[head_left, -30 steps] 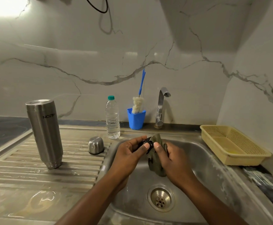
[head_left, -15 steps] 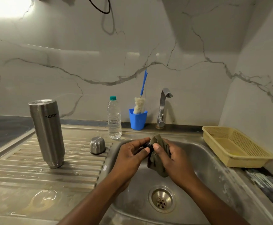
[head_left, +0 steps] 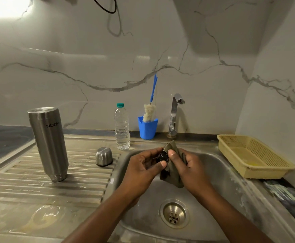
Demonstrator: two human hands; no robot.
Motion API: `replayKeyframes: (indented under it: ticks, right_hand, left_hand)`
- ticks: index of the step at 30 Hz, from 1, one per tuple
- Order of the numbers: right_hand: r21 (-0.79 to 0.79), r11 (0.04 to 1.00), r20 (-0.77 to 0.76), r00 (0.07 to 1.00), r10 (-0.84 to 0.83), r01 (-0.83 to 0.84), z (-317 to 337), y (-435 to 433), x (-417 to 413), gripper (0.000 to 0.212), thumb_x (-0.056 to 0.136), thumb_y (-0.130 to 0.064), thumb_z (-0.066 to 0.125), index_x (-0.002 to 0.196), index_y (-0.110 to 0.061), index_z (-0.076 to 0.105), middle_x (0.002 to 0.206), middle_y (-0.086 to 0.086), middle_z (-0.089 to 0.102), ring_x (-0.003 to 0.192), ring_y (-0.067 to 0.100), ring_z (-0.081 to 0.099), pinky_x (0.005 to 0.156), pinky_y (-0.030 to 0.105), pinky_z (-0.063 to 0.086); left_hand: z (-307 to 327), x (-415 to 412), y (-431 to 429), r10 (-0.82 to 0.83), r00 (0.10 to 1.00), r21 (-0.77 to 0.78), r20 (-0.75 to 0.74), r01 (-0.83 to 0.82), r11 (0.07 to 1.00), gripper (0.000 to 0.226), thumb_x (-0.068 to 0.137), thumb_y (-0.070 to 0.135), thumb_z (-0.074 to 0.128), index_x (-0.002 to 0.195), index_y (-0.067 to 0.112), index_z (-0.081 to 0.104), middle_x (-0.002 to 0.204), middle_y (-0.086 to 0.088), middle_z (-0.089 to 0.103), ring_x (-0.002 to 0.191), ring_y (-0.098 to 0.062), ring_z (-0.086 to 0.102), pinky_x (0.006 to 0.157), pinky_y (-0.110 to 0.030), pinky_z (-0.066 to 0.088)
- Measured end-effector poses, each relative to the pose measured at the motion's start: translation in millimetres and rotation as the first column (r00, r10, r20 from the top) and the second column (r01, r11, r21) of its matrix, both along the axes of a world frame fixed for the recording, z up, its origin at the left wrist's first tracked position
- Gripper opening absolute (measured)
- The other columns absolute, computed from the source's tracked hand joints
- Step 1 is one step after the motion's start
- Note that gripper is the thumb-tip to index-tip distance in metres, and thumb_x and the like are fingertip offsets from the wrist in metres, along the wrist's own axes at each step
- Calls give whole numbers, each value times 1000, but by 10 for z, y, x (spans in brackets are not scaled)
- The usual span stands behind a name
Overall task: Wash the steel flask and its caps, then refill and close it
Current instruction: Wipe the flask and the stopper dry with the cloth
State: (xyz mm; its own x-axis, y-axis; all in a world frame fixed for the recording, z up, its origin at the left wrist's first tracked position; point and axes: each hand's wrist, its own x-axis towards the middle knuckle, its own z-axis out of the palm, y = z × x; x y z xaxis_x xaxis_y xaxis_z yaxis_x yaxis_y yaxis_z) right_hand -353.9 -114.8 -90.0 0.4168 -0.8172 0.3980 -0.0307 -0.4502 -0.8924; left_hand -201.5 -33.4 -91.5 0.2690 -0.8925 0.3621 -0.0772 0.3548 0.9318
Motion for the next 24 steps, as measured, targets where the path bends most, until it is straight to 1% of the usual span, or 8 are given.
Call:
replayKeyframes:
  ticks: [3, 7, 9, 11, 15, 18, 21, 24]
  right_hand:
    - [1, 998, -31, 997, -68, 68, -11, -19, -3, 32, 98, -47, 63, 89, -19, 76, 79, 4, 76, 75, 20, 75, 73, 45, 63]
    - [-118, 971, -3, 978, -209, 207, 32, 16, -30, 27, 91, -51, 70, 93, -25, 76, 78, -7, 76, 73, 6, 73, 64, 22, 57]
    - [-216, 950, 26, 974, -224, 224, 31, 40, -48, 18, 92, -43, 74, 103, -30, 76, 86, -16, 76, 82, 1, 72, 69, 15, 55]
    - [-301, 933, 15, 980, -200, 196, 7, 56, -44, 20, 92, -34, 77, 112, -31, 76, 93, -21, 75, 89, -4, 71, 73, 9, 52]
    - [-471, 875, -46, 987, -153, 114, -41, -32, -48, 31, 95, -18, 75, 125, -21, 75, 111, -14, 76, 104, -2, 70, 90, 11, 51]
    - [-337, 941, -104, 992, -73, 33, -26, -86, -71, 22, 99, -28, 69, 121, -26, 75, 103, -15, 77, 101, 3, 72, 85, 17, 55]
    - [-123, 992, -114, 992, -46, 32, -15, -94, -44, 20, 99, -41, 65, 105, -27, 77, 89, -10, 77, 85, 5, 73, 72, 19, 55]
    - [-54, 998, -154, 988, -18, 10, -1, -90, -64, 24, 100, -44, 61, 100, -25, 76, 87, -8, 78, 81, 5, 74, 69, 19, 55]
  left_hand:
    - [-12, -9, -9, 44, 999, -7, 17, -44, 999, 40, 95, -2, 71, 132, 14, 69, 120, 5, 79, 117, -12, 73, 95, -24, 59]
    - [-2, -51, -29, 81, 997, -2, -19, -81, 997, 40, 94, 3, 74, 133, 11, 69, 120, 2, 79, 116, -13, 73, 102, -33, 59]
    - [12, -65, -31, 102, 994, 5, -47, -102, 995, 37, 94, 6, 75, 130, 15, 70, 117, 2, 79, 113, -12, 74, 101, -33, 59]
    - [40, -62, -25, 108, 987, 14, -117, -107, 994, 33, 95, 7, 74, 127, 18, 70, 113, 4, 80, 110, -12, 75, 98, -31, 60]
    - [66, -45, 14, 0, 952, 88, -305, 29, 996, 22, 99, 7, 67, 118, 16, 74, 109, -2, 81, 106, -16, 77, 89, -25, 62]
    - [42, -14, 29, -109, 933, 123, -342, 160, 979, 24, 100, 10, 65, 122, 6, 74, 116, -13, 79, 112, -25, 75, 92, -30, 61]
    - [37, 2, 24, -22, 976, 105, -217, 46, 993, 27, 96, 7, 71, 122, 14, 75, 113, -5, 80, 111, -20, 76, 92, -30, 61]
    - [28, -11, 21, 25, 989, 97, -142, -11, 995, 30, 95, 8, 74, 123, 18, 74, 110, 0, 81, 108, -17, 76, 91, -28, 61]
